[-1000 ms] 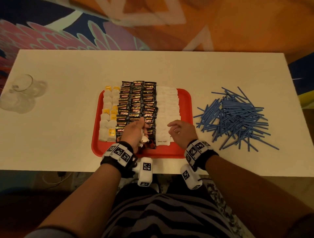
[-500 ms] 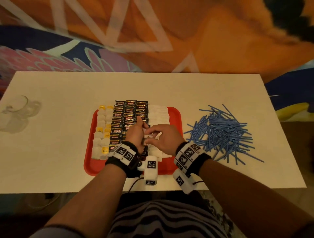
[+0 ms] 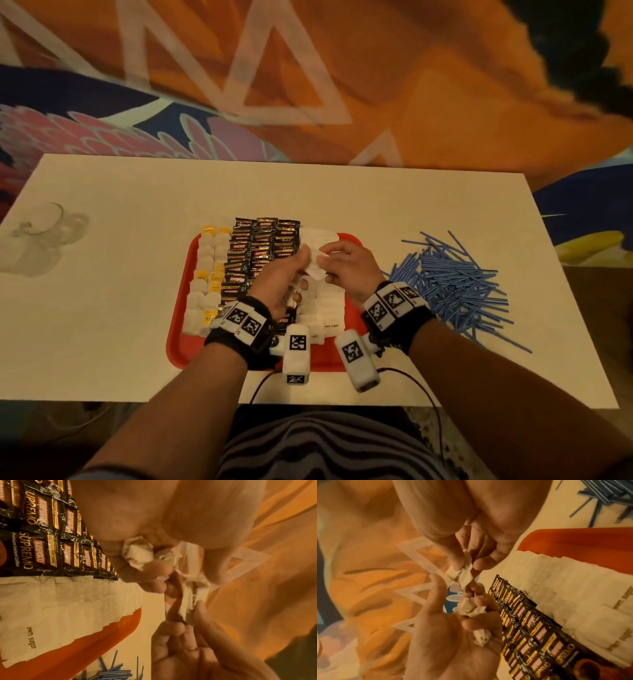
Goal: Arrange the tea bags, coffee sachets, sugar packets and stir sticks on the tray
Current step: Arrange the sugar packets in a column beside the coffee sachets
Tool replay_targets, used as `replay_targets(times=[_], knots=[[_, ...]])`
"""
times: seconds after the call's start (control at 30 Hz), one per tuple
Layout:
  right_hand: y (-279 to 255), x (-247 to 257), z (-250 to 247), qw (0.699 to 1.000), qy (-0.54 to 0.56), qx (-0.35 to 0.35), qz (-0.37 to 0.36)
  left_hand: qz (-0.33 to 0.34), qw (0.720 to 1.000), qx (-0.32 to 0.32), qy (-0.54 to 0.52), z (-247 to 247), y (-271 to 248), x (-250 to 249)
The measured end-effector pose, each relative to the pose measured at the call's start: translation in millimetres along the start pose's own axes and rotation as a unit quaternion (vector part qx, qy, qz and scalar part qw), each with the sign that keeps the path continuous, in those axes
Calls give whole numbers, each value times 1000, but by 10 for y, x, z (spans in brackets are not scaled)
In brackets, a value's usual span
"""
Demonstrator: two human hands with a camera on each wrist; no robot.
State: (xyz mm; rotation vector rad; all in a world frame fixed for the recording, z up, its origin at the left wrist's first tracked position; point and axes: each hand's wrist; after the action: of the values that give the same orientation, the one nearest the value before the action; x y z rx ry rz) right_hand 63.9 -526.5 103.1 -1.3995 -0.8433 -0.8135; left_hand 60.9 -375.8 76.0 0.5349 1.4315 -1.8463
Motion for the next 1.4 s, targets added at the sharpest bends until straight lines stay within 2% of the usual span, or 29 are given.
replay_targets(times=[0.07,0.17,0.23,0.33,0.4,0.47,0.6,0.83,0.97,1.1,1.17,1.27,1.4], knots=[[10,23,-2,998,52,15,17,31,999,-8,26,13,-10,21],[11,25,-4,995,84,37,42,56,997,-43,8,28,-3,24],[27,5,-20,993,83,59,52,78,995,-57,14,47,-3,15],[59,-17,-52,994,41,78,59,124,985,-69,94,88,-17,-10],[88,-21,-83,996,45,58,59,149,975,-68,148,113,-19,-31],[109,-14,-115,995,79,24,52,167,972,-67,152,126,-18,-41],[137,-47,-172,984,170,2,53,166,977,-70,117,136,-13,-35],[128,-35,-219,997,67,27,32,190,968,-69,150,150,-9,-16],[155,-36,-215,996,82,2,46,187,971,-67,136,163,-26,-20],[116,-71,-235,999,20,43,9,181,973,-70,121,181,-46,-21],[111,-103,-230,999,-10,36,-4,179,976,-66,110,175,-60,-14],[125,-121,-222,1000,18,13,2,184,974,-57,119,178,-93,-2],[93,-117,-229,997,52,35,42,199,965,-75,154,141,-78,28]])
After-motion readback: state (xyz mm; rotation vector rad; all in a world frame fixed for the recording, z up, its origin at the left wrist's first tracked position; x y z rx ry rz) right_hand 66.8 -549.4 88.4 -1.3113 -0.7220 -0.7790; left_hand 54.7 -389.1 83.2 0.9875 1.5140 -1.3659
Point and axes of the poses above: each hand's wrist, its own y-axis towards the middle knuckle, its own z-axis out of the palm, x = y × z, and after that the axes turned 5 degrees about -y, right-handed
